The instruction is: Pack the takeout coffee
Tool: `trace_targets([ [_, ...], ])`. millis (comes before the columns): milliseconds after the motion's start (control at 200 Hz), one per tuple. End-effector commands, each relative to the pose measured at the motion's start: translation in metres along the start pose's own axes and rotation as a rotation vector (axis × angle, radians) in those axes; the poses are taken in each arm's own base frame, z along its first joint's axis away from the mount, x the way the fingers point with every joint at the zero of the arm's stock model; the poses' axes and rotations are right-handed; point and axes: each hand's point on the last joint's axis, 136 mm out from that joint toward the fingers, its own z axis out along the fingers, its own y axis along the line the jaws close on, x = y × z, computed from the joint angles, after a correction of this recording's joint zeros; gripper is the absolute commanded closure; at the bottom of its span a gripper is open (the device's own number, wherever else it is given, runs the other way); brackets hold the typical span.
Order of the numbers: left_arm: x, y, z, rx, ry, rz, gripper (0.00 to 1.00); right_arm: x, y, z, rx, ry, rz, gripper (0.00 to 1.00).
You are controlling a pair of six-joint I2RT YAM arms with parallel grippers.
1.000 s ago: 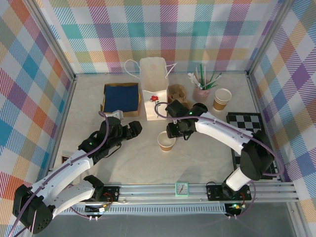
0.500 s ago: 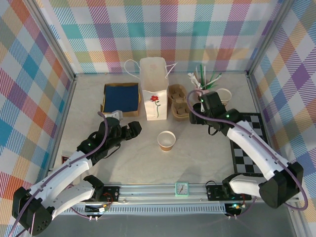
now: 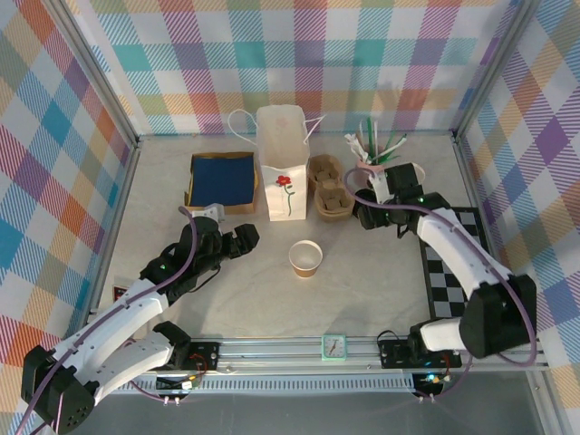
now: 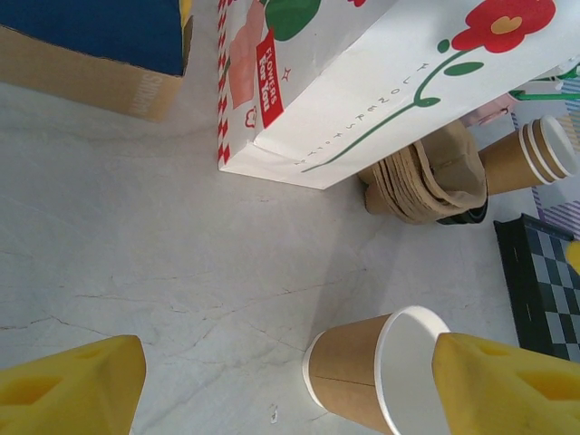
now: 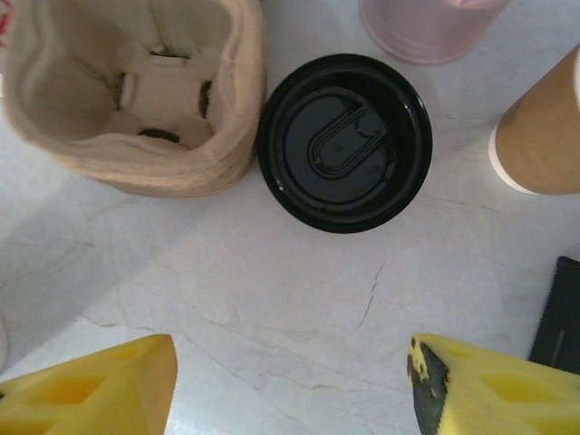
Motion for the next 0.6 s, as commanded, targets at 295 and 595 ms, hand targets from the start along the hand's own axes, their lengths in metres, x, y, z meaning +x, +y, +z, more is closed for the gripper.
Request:
trace_targets([
  [295, 0.012, 0.022, -0.012, -0.051, -0.004, 0.027, 0.17, -0.025, 0.008, 0.043, -0.095, 0.057, -0.241, 0.49],
  [595, 0.009, 0.021, -0.011, -0.060, -0.010, 0.030, 0.17, -0.040, 0.029, 0.059, -0.123, 0.052, -0.281, 0.57],
])
